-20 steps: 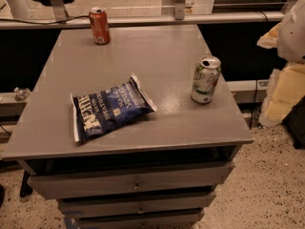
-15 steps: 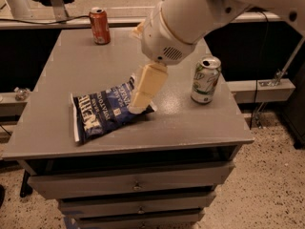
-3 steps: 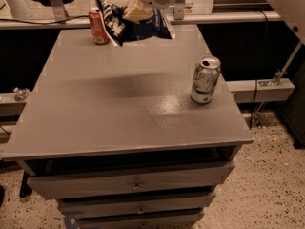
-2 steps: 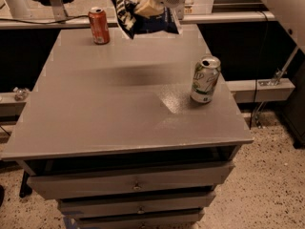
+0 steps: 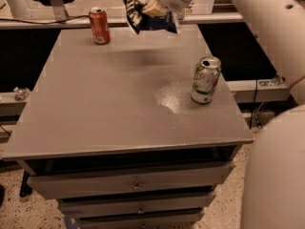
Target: Move blue chip bag near coke can
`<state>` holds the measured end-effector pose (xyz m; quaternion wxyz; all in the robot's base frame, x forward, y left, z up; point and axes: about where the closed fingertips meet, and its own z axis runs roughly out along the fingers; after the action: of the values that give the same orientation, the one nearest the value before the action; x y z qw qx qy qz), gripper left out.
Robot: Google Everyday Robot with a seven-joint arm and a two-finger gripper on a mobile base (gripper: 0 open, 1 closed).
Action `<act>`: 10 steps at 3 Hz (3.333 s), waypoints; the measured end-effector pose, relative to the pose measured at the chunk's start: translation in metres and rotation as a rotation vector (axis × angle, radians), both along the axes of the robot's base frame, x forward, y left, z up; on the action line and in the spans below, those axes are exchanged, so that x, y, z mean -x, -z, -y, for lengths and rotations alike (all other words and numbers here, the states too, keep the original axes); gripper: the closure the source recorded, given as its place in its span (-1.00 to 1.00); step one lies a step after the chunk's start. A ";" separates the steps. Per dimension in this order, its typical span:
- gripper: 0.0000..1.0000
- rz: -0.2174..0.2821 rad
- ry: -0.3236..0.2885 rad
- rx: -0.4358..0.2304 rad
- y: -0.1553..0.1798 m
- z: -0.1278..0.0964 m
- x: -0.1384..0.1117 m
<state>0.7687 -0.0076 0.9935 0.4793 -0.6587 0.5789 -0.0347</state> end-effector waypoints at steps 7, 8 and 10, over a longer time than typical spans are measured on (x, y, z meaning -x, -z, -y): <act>0.20 -0.131 -0.039 0.101 0.087 -0.061 -0.075; -0.26 -0.145 -0.040 0.102 0.089 -0.061 -0.075; -1.00 -0.162 -0.047 0.095 0.091 -0.062 -0.073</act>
Offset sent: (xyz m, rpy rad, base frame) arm 0.0715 0.0870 -0.0556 -0.0125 0.0773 0.1013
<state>0.8414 0.0545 0.9021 0.3995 -0.6949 0.5979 0.0026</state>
